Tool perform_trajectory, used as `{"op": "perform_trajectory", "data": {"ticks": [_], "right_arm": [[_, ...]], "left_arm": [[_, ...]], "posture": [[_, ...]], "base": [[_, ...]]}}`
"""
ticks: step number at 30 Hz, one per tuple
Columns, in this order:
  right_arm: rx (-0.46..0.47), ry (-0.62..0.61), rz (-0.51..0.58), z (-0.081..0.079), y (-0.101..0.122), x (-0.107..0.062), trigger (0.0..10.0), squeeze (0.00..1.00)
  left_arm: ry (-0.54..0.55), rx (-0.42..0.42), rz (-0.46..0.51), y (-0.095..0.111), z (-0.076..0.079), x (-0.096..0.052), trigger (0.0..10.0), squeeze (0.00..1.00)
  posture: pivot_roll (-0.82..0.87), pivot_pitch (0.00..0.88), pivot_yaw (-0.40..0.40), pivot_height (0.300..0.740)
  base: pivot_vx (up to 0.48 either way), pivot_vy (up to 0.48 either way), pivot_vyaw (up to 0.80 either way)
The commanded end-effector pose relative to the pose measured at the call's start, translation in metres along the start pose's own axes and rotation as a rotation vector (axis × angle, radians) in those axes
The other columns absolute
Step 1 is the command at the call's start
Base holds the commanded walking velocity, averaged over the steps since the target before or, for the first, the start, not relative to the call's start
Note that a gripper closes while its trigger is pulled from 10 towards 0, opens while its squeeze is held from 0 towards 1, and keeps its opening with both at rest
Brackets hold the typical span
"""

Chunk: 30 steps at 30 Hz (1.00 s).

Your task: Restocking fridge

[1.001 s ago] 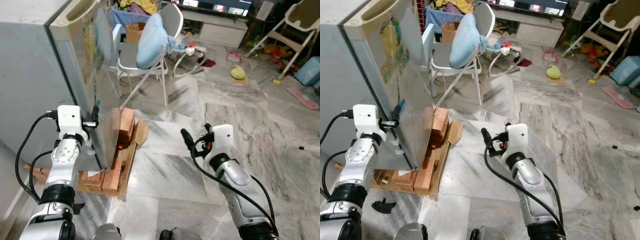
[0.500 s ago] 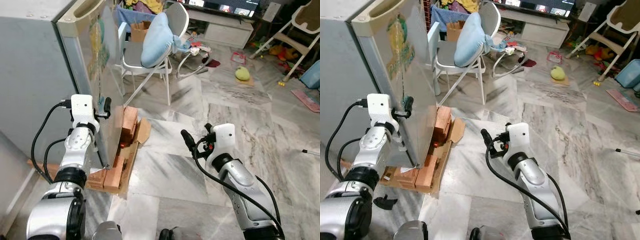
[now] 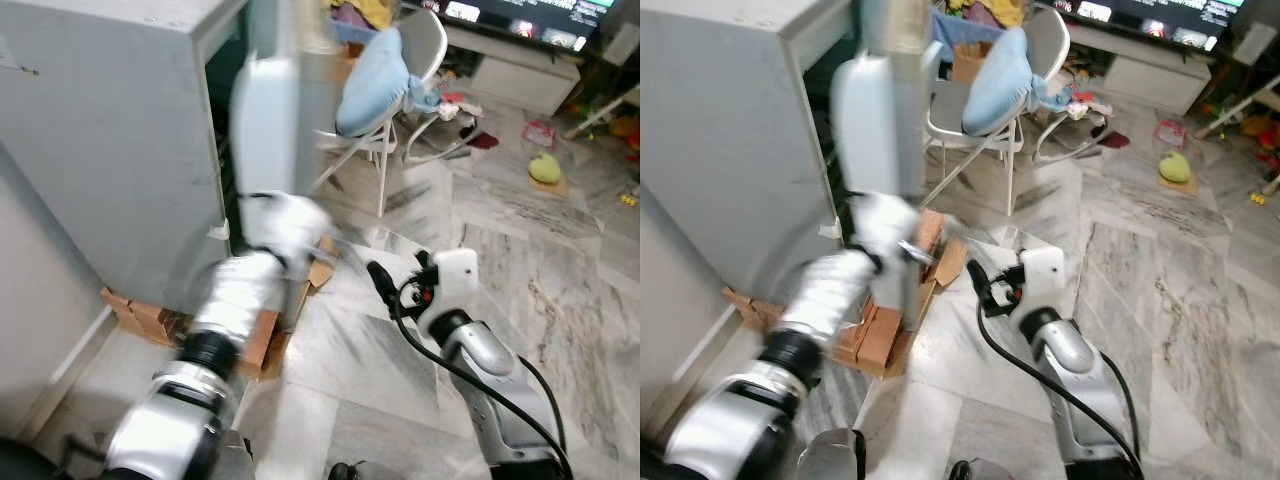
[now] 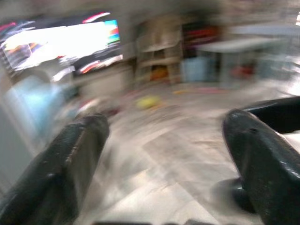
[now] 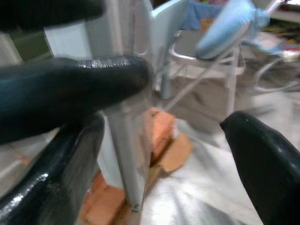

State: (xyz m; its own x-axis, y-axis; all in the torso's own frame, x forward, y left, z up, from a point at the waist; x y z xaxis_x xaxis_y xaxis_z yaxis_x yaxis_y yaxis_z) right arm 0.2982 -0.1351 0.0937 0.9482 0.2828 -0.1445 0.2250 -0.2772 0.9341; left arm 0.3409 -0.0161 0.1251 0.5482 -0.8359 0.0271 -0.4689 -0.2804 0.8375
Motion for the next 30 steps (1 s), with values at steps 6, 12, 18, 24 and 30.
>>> {"op": "perform_trajectory", "data": {"ticks": [6, 12, 18, 24, 30], "right_arm": [[0.002, -0.009, 0.065, 0.001, 0.011, -0.002, 10.0, 0.0], [0.003, -0.001, 0.097, -0.001, 0.015, 0.0, 10.0, 0.0], [0.002, -0.005, 0.11, -0.003, 0.016, 0.002, 10.0, 0.0], [-0.008, -0.012, 0.124, -0.001, 0.018, 0.002, 10.0, 0.0], [-0.023, -0.03, 0.139, 0.002, 0.02, 0.003, 10.0, 0.0]], "left_arm": [[0.073, 0.031, -0.233, -0.055, -0.008, -0.032, 10.0, 0.0], [0.162, 0.057, -0.384, -0.083, -0.035, -0.074, 10.0, 0.0], [0.266, 0.025, -0.395, -0.088, -0.048, -0.088, 10.0, 0.0], [0.333, -0.031, -0.423, -0.096, -0.046, -0.104, 10.0, 0.0], [0.406, -0.081, -0.449, -0.103, -0.039, -0.133, 10.0, 0.0]], "posture": [[-0.06, 0.055, -0.111, 0.74], [-0.04, 0.054, -0.112, 0.74], [-0.04, 0.05, -0.114, 0.74], [-0.05, 0.047, -0.109, 0.74], [-0.05, 0.043, -0.101, 0.74]], "base": [[0.0, 0.0, 0.0], [0.0, 0.0, 0.0], [0.148, 0.0, -0.27], [0.39, -0.274, -0.76], [0.38, -0.289, -0.48]]}}
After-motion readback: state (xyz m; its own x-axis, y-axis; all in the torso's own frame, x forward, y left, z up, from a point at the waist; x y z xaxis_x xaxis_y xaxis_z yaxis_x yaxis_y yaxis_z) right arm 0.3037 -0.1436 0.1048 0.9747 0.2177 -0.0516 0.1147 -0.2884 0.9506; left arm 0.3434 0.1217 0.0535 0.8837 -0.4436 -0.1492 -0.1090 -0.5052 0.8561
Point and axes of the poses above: a point about 5 cm out from each wrist's last joint towards the gripper, its own x axis pointing out of the wrist towards the gripper, its own y axis along the axis of the wrist's last joint, z = x × y, the point moved 4 cm from there along x, pointing out of the wrist towards the gripper, and after that the axes turned 15 degrees about x, right-handed, at the moved point
